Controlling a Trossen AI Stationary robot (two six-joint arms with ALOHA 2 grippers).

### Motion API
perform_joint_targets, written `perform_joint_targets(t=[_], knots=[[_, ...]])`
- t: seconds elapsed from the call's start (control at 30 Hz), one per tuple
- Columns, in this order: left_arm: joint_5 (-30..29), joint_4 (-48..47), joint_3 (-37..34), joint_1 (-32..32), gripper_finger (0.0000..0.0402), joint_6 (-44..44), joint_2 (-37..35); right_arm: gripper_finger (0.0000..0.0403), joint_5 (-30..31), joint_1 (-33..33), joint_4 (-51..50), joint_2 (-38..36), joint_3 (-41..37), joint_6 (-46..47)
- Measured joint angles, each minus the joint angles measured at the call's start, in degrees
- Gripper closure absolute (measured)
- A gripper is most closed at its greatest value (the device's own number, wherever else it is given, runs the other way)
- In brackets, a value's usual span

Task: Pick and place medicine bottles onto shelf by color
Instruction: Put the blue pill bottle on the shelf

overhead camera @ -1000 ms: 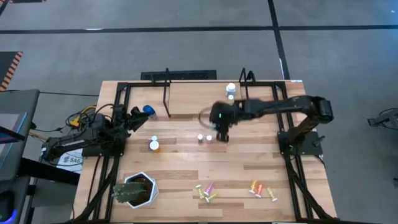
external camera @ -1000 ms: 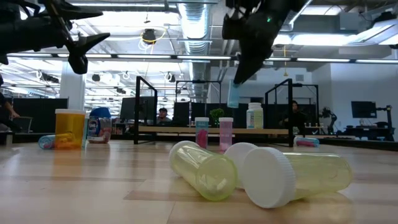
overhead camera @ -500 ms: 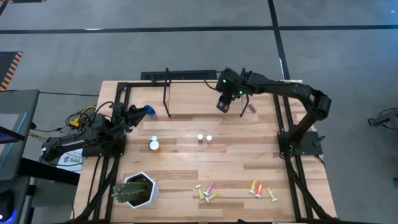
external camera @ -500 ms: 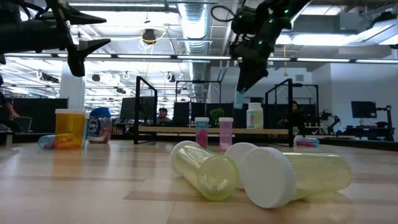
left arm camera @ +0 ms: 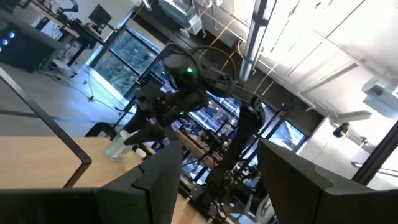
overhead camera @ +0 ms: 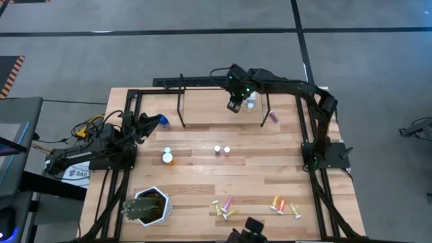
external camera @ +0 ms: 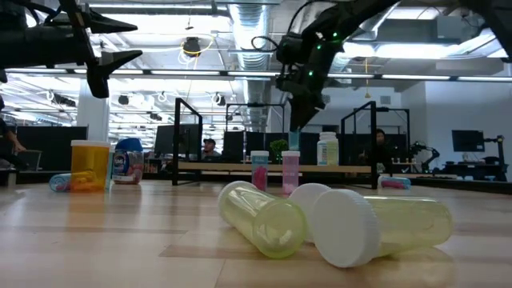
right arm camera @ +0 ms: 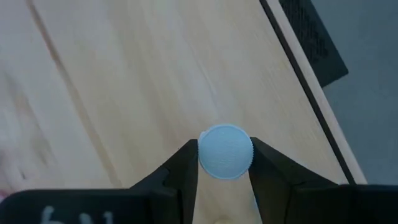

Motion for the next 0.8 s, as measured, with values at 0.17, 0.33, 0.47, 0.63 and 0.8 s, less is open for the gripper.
perform_joint_targets(t=[0.17, 0.33, 0.47, 0.63, 0.8], knots=[[-0.1, -0.02, 0.0, -0.02, 0.0203, 0.08, 0.0, 0.026, 0.09, -2.53, 0.07, 2.76, 0.59, -0.57], [-0.2, -0.02, 0.0, -0.02, 0.0203, 0.08, 0.0, 0.0257, 0.06, -3.77, 1.71, 3.2, 0.63, -0.91], [-0.2, -0.02, 0.0, -0.02, 0.0203, 0.08, 0.0, 0.0261, 0.06, -4.49, 2.85, 3.2, 0.64, -1.05], [-0.2, -0.02, 0.0, -0.02, 0.0203, 0.26, 0.0, 0.0256, 0.06, -5.27, 2.27, 3.42, 0.59, -1.89], [-0.2, -0.02, 0.0, -0.02, 0.0203, 0.94, 0.0, 0.0251, -0.15, -5.69, 2.46, 4.05, 0.59, -4.47]])
